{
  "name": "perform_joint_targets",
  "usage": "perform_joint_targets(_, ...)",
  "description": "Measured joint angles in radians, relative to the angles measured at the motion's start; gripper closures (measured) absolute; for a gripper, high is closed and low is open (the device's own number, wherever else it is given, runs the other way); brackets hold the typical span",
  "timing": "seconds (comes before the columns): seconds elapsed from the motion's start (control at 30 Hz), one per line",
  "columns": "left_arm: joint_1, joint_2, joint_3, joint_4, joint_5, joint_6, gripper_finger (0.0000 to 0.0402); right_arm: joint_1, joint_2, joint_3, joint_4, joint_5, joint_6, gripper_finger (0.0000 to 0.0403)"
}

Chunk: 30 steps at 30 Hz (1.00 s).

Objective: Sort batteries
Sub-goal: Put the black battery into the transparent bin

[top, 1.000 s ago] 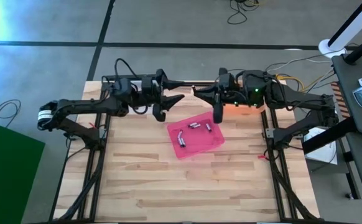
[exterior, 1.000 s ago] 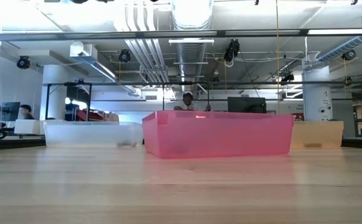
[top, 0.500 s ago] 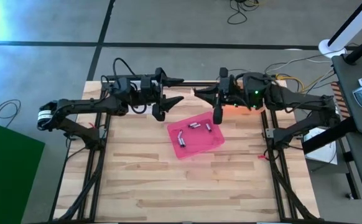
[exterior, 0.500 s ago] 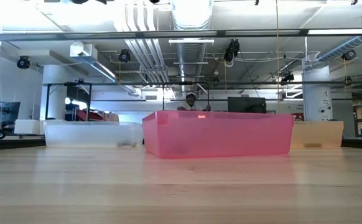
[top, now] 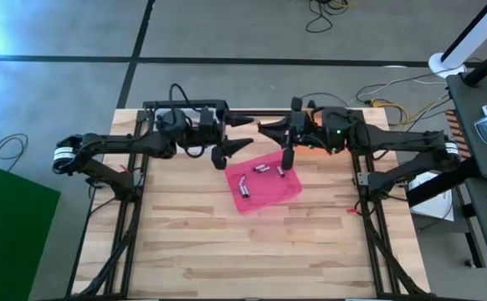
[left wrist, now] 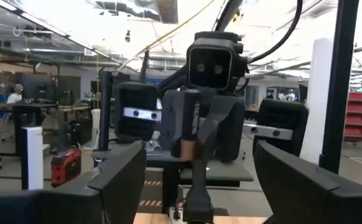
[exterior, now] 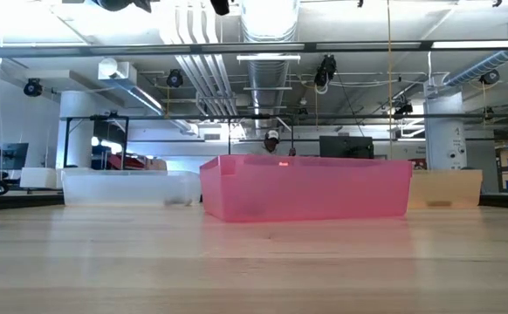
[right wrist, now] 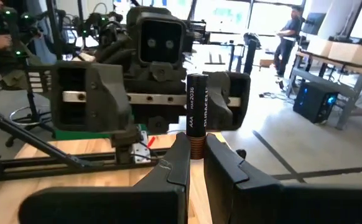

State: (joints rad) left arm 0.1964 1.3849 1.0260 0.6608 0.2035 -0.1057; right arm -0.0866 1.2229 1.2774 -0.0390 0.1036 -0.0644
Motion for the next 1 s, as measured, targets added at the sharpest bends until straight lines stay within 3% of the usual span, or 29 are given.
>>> perform_joint_targets(0.2,0.001,0.023,0.006,0.053,-0.056,-0.027,0.013,-0.002,0.017,-0.015,-0.002,0.0,0.013,0.0383)
perform_joint_targets(0.5,0.001,0.096,0.006,0.114,-0.056,-0.036,0.014,-0.001,0.027,-0.026,0.017,0.002,0.012,0.0383)
perform_joint_targets(1.0,0.002,0.111,0.006,0.162,0.002,-0.03,0.0303,-0.001,0.023,-0.049,0.014,0.003,0.03,0.0383)
